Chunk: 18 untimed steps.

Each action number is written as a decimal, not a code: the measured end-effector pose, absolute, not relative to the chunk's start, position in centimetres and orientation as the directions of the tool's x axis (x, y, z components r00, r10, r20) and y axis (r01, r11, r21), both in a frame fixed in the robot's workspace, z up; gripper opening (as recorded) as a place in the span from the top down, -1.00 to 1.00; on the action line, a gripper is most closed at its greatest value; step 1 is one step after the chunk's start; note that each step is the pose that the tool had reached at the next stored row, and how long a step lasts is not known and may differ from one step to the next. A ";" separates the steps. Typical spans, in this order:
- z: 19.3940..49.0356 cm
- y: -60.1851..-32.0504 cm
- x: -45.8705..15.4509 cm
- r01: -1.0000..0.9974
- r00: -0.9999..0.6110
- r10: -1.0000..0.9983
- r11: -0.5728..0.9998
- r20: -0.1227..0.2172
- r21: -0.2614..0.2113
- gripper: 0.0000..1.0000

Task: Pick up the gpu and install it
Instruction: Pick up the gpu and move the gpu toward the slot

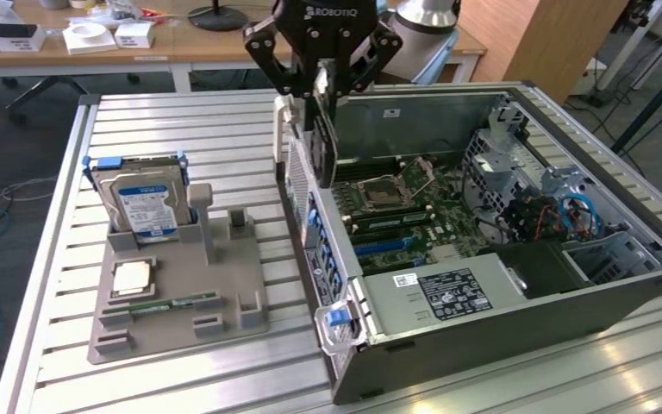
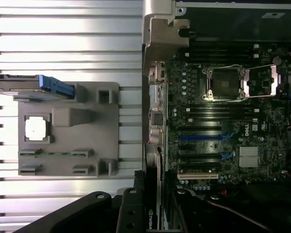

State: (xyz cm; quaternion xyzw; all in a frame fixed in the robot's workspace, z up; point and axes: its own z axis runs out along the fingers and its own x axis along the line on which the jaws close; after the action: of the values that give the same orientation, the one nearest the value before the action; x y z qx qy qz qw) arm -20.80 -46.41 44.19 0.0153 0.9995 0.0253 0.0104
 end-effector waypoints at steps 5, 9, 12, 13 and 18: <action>44.2 -46.4 -18.8 0.030 -0.999 0.031 0.998 -0.020 0.053 0.47; 44.2 -46.4 -17.3 0.030 -0.999 0.031 0.998 -0.020 0.054 0.47; 44.2 -46.4 -16.0 0.030 -0.999 0.031 0.998 -0.020 0.054 0.47; 44.2 -46.4 -15.5 0.030 -0.999 0.031 0.998 -0.020 0.054 0.47; 44.2 -46.4 -13.3 0.030 -0.999 0.031 0.998 -0.020 0.056 0.47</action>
State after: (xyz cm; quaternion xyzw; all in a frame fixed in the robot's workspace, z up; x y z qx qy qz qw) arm -13.29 -46.41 44.15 0.0153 0.9994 0.0277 0.0103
